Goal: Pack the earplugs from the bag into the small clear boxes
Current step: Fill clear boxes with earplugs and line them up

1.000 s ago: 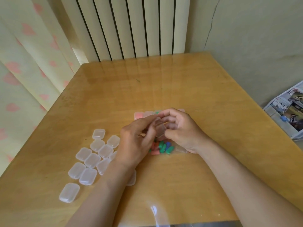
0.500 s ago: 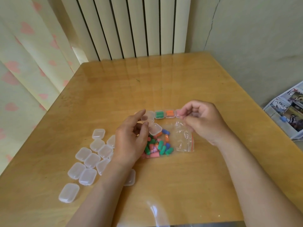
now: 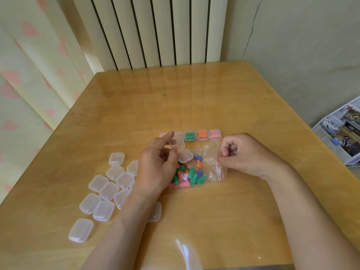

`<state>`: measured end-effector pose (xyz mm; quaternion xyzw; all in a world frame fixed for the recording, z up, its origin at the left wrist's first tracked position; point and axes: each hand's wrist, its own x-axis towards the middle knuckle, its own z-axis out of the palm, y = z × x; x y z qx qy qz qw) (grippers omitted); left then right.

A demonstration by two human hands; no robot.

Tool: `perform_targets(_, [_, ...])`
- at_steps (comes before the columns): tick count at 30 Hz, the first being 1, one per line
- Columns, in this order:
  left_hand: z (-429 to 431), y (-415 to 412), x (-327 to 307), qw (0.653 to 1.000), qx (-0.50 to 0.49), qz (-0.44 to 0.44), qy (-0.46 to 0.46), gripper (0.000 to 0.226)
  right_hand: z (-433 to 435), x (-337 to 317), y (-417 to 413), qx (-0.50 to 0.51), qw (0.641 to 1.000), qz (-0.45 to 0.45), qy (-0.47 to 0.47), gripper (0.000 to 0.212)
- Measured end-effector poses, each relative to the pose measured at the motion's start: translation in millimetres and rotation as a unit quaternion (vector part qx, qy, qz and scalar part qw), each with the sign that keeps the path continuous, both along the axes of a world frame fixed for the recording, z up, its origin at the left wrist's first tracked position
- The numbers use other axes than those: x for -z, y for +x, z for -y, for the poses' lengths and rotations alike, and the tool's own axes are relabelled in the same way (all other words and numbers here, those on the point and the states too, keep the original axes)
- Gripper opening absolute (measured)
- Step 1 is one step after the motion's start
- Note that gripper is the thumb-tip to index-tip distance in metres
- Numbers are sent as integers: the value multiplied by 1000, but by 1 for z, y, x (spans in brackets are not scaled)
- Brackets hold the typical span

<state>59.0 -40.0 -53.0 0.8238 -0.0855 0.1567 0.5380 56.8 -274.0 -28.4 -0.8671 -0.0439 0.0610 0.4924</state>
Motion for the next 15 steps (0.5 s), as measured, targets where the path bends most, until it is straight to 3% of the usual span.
perform_targets(4, [1, -1, -1, 1000, 0, -10, -3, 38, -13, -9, -7, -15, 999, -32, 14, 40])
perform_targets(8, [1, -1, -2, 1000, 3, -11, 4, 38, -21, -9, -10, -46, 996, -78, -3, 19])
perform_targets(15, [2, -2, -2, 1000, 3, -12, 2, 37, -29, 4, -4, -7, 995, -60, -79, 29])
